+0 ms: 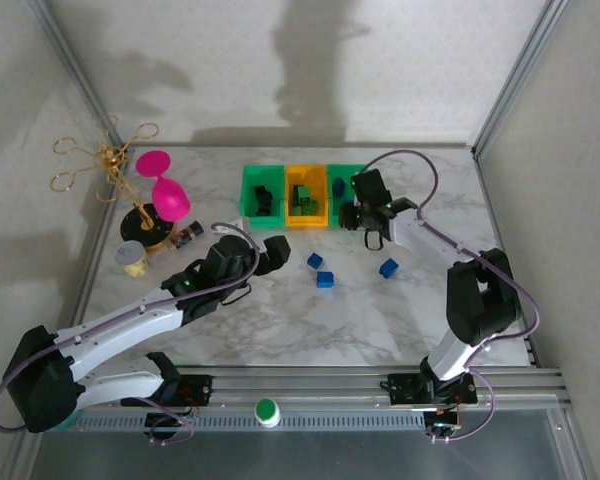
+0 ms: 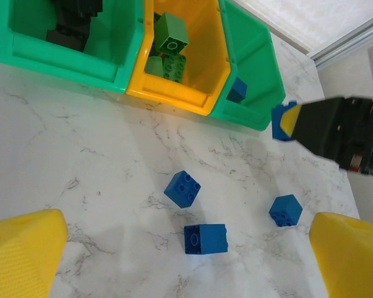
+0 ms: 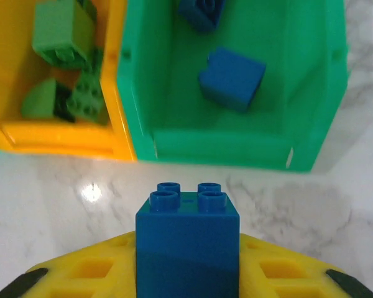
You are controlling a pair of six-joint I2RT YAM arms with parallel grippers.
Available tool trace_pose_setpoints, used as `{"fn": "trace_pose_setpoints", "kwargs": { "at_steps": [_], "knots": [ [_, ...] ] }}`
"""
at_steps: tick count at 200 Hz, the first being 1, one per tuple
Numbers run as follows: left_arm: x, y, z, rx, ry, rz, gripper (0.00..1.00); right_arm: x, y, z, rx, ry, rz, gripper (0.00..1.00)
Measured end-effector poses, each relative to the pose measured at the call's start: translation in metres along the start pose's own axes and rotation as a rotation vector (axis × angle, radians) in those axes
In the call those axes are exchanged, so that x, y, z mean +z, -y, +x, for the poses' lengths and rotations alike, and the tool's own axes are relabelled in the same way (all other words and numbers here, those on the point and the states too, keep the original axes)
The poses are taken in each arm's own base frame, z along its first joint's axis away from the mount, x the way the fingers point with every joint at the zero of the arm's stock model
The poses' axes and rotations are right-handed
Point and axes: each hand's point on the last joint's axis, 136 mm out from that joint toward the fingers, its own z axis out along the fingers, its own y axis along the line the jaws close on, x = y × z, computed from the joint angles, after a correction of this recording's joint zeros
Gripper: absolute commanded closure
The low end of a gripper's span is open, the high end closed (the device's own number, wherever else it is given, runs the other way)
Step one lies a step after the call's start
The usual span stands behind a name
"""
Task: Sort the legos into containers by color
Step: Place the lego in the container.
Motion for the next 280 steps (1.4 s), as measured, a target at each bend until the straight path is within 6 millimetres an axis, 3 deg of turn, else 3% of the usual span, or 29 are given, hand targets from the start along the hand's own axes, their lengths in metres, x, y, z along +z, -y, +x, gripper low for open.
{"fn": "trace_pose_setpoints", "kwargs": {
  "at_steps": [65,122,168,206,228,248,280],
  "knots": [
    [0.007,0.025,-0.023,0.019,0.035,0.036,0.00,0.048,0.013,-0.049,0.038,0.051,0.065,0.62],
    [0.022,0.020,-0.021,0.031,0.012,0.018,0.00,0.085,0.019,-0.058,0.032,0.042,0.110,0.61],
    [0.026,0.019,-0.018,0.037,-0.007,0.020,0.00,0.105,0.027,-0.062,0.020,0.035,0.134,0.54],
    [0.026,0.017,-0.020,0.033,-0.003,0.015,0.00,0.099,0.027,-0.072,0.028,0.053,0.124,0.54],
    [0.026,0.017,-0.020,0.033,-0.005,0.017,0.00,0.086,0.021,-0.078,0.030,0.069,0.098,0.52],
    [0.026,0.018,-0.019,0.033,-0.008,0.020,0.00,0.059,0.015,-0.087,0.036,0.105,0.062,0.51],
    [0.024,0.021,-0.019,0.041,-0.011,0.032,0.00,-0.001,0.009,-0.095,0.059,0.185,0.004,0.46]
  ]
}}
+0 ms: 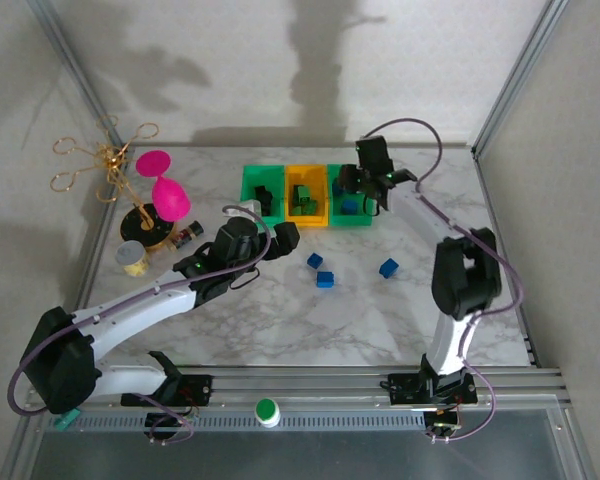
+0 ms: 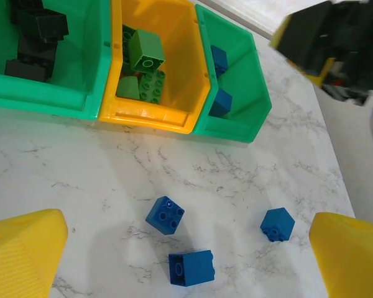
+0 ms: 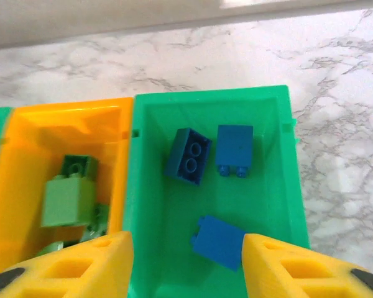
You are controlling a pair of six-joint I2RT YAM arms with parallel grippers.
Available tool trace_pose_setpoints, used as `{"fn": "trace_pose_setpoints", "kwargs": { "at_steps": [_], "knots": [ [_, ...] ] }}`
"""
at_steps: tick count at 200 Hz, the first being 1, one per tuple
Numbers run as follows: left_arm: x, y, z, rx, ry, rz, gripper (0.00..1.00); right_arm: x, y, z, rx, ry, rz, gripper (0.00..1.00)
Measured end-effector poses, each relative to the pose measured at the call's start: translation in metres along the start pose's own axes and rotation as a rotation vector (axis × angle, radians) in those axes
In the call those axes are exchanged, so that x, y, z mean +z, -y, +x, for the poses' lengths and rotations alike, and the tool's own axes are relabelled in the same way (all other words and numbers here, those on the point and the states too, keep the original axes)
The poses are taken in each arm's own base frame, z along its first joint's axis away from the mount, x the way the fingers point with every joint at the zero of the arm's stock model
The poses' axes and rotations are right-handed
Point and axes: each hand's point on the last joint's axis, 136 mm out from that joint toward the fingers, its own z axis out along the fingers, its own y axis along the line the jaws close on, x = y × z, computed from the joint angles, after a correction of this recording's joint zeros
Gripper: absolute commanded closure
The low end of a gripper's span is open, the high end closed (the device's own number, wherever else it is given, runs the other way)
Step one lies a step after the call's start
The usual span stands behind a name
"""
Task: Sort the legos into containers by color
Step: Place the lego in the container, then pick up the lego from the middle-right of the table.
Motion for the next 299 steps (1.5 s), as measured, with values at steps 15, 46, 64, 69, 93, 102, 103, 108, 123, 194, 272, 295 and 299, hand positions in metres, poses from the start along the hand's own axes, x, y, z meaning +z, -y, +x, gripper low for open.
{"fn": "trace_pose_setpoints", "kwargs": {
  "at_steps": [15,46,64,69,93,102,103,108,123,194,272,295,299],
  "knots": [
    [-0.003,0.003,-0.002,0.001,0.005,0.012,0.00,-0.024,0.001,0.001,0.013,0.023,-0.017,0.45],
    [-0.012,0.012,0.000,0.003,0.005,0.050,0.00,-0.051,0.016,0.029,0.053,0.009,-0.002,0.40],
    [-0.013,0.014,0.007,0.003,-0.009,0.061,0.00,-0.058,0.031,0.062,0.082,-0.040,0.024,0.36],
    [-0.013,0.015,0.010,0.004,-0.014,0.062,0.00,-0.059,0.035,0.071,0.085,-0.055,0.031,0.35],
    [-0.015,0.015,0.023,0.007,-0.040,0.068,0.00,-0.064,0.055,0.110,0.131,-0.122,0.067,0.32],
    [-0.016,0.016,0.026,0.007,-0.046,0.071,0.00,-0.065,0.061,0.123,0.143,-0.144,0.075,0.31],
    [-0.016,0.016,0.026,0.007,-0.046,0.071,0.00,-0.065,0.061,0.125,0.145,-0.148,0.075,0.31],
    [-0.016,0.017,0.027,0.005,-0.048,0.074,0.00,-0.065,0.064,0.131,0.149,-0.161,0.078,0.30],
    [-0.018,0.020,0.029,-0.002,-0.052,0.082,0.00,-0.065,0.070,0.147,0.160,-0.189,0.088,0.27],
    [-0.020,0.025,0.036,-0.011,-0.064,0.098,0.01,-0.051,0.108,0.176,0.210,-0.263,0.170,0.22],
    [-0.020,0.024,0.039,-0.016,-0.067,0.098,0.00,-0.047,0.116,0.209,0.286,-0.331,0.240,0.15],
    [-0.020,0.024,0.039,-0.019,-0.066,0.100,0.00,-0.047,0.111,0.212,0.302,-0.331,0.242,0.21],
    [-0.019,0.024,0.039,-0.019,-0.066,0.100,0.00,-0.047,0.109,0.212,0.299,-0.329,0.242,0.22]
  ]
}}
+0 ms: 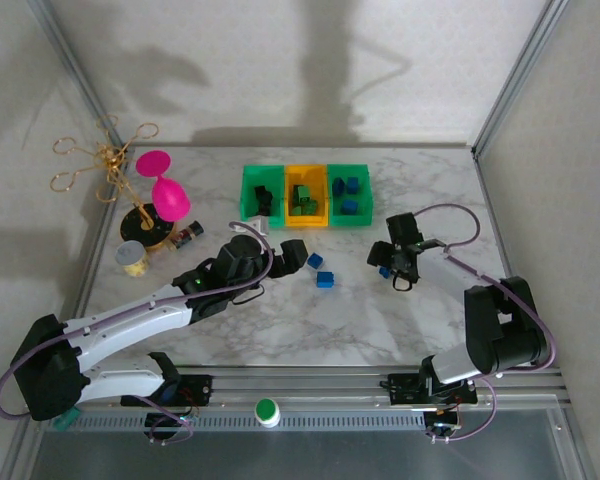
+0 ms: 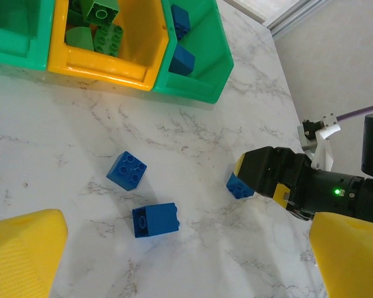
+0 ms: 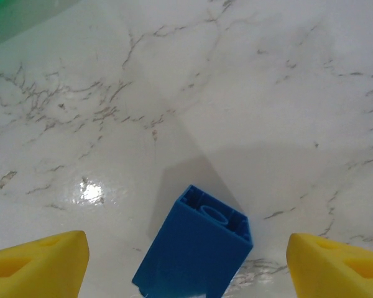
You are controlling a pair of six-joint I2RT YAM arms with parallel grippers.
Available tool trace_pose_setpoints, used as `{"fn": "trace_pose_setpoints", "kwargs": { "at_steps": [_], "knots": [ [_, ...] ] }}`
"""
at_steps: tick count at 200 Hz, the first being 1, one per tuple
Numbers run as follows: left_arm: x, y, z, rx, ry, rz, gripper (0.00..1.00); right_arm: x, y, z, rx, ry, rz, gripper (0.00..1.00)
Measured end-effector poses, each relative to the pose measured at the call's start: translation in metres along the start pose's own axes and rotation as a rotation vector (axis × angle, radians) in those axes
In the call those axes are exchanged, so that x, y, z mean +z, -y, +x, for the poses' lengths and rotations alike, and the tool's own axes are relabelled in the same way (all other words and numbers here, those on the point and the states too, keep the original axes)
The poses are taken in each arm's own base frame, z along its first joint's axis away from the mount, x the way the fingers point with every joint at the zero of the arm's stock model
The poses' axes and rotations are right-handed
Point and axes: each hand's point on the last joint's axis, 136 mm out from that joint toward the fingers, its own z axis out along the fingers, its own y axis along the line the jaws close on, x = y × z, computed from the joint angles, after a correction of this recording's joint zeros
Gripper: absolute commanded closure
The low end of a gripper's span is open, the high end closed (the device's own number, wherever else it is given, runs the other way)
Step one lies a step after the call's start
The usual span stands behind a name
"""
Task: Sort the legos into containers by color
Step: Pick up the lego from the middle-right of the table.
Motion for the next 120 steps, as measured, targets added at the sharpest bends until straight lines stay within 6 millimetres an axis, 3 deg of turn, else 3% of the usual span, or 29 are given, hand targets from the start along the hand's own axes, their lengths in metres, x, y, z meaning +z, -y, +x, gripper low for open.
{"fn": "trace_pose_setpoints", "kwargs": {
  "at_steps": [90,120],
  "knots": [
    [0.000,-0.003,0.002,0.001,-0.002,-0.006,0.00,0.006,0.008,0.003,0.011,0.018,0.080,0.53],
    [0.000,-0.003,0.002,0.001,-0.001,-0.007,0.00,0.006,0.009,0.004,0.001,0.016,0.088,0.59]
  ]
}}
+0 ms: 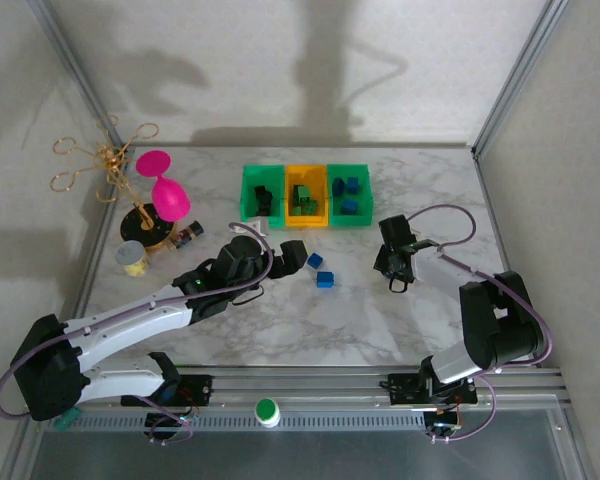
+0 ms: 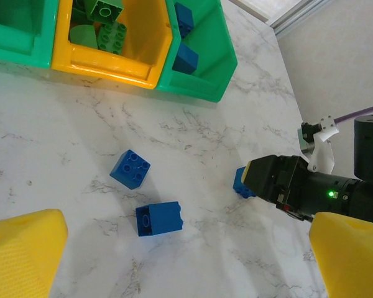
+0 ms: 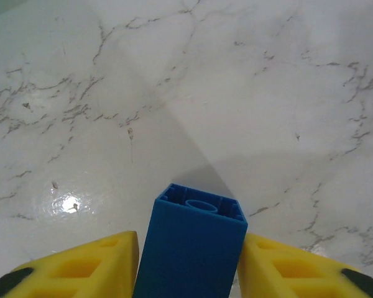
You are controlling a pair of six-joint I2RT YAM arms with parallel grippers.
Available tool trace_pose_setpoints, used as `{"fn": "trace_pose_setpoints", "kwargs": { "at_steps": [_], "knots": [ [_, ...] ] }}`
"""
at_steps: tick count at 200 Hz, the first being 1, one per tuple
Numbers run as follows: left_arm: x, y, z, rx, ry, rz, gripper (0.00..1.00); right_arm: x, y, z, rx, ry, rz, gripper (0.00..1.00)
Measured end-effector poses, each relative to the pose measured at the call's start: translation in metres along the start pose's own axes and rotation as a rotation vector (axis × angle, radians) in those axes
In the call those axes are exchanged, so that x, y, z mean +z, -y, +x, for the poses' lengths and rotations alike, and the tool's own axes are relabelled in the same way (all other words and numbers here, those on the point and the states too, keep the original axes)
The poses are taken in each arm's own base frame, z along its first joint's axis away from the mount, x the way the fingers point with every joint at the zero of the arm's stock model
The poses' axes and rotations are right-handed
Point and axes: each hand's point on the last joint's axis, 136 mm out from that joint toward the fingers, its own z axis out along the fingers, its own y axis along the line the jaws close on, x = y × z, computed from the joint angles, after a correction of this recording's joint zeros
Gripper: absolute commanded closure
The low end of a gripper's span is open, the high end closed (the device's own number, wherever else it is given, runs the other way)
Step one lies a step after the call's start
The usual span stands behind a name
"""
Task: Sort the legos into containers by color
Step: Pick up the lego from the middle-right of the table.
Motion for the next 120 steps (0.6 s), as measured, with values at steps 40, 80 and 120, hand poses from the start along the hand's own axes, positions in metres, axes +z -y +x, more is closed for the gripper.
{"fn": "trace_pose_setpoints", "kwargs": {
  "at_steps": [40,80,120],
  "knots": [
    [0.000,0.000,0.000,0.000,0.000,-0.001,0.00,-0.006,0.003,-0.003,-0.014,0.016,0.009,0.63],
    [-0.001,-0.002,-0.003,0.000,0.017,-0.012,0.00,-0.024,-0.003,-0.021,-0.045,0.057,0.000,0.64],
    [-0.003,-0.003,-0.009,0.001,0.034,-0.013,0.00,-0.050,-0.036,-0.064,-0.085,0.145,-0.066,0.64]
  ]
}}
